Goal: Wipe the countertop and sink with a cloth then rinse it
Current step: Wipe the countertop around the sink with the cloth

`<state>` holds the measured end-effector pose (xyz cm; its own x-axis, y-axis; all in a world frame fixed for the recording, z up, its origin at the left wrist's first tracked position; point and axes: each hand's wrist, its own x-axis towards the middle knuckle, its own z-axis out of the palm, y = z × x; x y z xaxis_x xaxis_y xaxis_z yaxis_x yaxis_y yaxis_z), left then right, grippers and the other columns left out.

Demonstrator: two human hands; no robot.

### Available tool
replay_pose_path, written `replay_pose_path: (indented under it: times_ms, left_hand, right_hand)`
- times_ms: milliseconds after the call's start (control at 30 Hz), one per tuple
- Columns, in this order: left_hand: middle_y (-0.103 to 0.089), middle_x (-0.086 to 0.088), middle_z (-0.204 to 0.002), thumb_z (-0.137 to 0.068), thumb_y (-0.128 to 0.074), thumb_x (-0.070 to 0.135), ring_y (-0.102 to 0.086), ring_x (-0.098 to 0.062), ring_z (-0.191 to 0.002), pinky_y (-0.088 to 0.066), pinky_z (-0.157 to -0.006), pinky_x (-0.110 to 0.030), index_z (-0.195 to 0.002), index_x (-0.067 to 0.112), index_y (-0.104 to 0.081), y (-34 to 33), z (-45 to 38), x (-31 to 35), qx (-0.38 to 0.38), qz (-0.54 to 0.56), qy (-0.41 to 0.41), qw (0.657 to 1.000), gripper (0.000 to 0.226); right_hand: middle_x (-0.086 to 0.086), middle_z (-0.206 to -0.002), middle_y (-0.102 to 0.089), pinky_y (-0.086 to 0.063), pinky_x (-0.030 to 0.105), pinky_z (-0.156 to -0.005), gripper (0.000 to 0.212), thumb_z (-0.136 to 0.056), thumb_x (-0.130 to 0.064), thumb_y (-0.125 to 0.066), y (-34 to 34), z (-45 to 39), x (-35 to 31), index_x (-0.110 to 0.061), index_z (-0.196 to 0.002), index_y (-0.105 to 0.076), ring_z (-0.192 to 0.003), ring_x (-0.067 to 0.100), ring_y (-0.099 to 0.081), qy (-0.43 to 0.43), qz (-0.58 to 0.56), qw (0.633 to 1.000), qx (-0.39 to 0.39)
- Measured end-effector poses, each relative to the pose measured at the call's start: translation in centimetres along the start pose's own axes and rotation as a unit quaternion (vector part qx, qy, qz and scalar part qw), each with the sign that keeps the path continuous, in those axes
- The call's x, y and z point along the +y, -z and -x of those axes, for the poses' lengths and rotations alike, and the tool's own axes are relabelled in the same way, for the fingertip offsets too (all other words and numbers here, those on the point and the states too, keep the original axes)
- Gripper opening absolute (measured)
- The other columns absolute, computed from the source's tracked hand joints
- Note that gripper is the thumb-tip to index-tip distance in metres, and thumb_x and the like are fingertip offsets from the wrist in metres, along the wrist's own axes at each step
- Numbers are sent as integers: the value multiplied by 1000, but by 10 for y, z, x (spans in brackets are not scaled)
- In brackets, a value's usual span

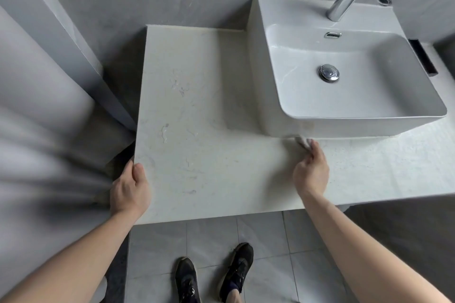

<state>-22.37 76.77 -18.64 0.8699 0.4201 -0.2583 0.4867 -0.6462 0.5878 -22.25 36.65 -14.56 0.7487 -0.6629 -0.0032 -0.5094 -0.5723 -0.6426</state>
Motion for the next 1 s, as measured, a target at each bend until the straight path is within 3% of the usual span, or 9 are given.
replay_pose_path:
  times_ms: [67,133,200,467,567,667,767,833,1000]
  left_hand:
    - [-63,-23,-133,-97,-18,53,-56,-50,-116,-47,-94,-53,-138,22,-53,-1,-1,-1,0,-1,4,1000,63]
    - [-64,-23,-131,-96,-18,53,-57,-51,-114,-47,-93,-53,-138,22,-53,-1,-1,-1,3,0,2,1000,63]
    - [-64,-23,-129,-97,-19,51,-57,-51,-112,-47,-91,-53,-137,23,-54,0,-1,0,5,3,-2,1000,60]
    - [-65,-20,-129,-99,-21,50,-57,-49,-113,-48,-92,-53,-136,26,-54,0,0,0,-2,17,0,1000,56]
    - [-66,-19,-128,-100,-22,48,-57,-48,-112,-49,-92,-53,-135,25,-54,1,0,1,-2,18,3,1000,53]
    - [-65,-20,-128,-102,-24,46,-57,-48,-113,-48,-92,-52,-135,25,-56,0,1,1,0,19,8,1000,50]
    - [-62,-21,-137,-104,-28,44,-55,-49,-120,-45,-98,-51,-141,21,-54,-1,0,0,1,14,14,1000,51]
    - [-59,-21,-140,-105,-30,43,-53,-48,-124,-43,-101,-50,-143,18,-54,-1,0,0,-1,18,14,1000,52]
    - [-59,-17,-142,-107,-31,42,-53,-45,-127,-43,-103,-49,-147,23,-52,-1,-1,-1,-8,24,24,999,49]
  right_hand:
    - [8,-147,-54,-35,44,-116,45,-99,-2,-37,-4,-20,7,-11,-139,-55,-140,33,-44,-28,36,999,-6]
    - [12,-146,-51,-32,50,-115,40,-96,-1,-37,-19,-27,6,-9,-131,-55,-139,39,-40,-25,67,997,-17]
    - [15,-154,-44,-29,51,-116,49,-89,0,-40,-32,-23,-1,-5,-137,-50,-144,38,-34,-27,99,995,-16]
    - [15,-164,-33,-20,47,-123,81,-72,-10,-34,-63,47,-43,-6,-152,-40,-152,34,-26,44,93,993,-55]
    - [9,-152,-44,-30,51,-116,75,-65,-12,-34,-77,71,-64,-13,-138,-51,-143,35,-36,122,101,983,-93]
    - [6,-153,-45,-31,51,-118,70,-72,-9,-34,-97,103,-87,-16,-139,-53,-144,33,-36,220,66,959,-166]
    - [5,-167,-32,-12,44,-129,73,-84,0,-43,-120,147,-106,-15,-155,-42,-157,28,-20,306,50,916,-255]
    - [4,-169,-27,-9,42,-130,71,-89,-1,-41,-129,161,-110,-14,-159,-36,-159,26,-15,343,55,895,-280]
    - [3,-162,-42,-24,37,-127,69,-87,6,-42,-117,137,-99,-16,-152,-48,-153,23,-32,299,-37,909,-288]
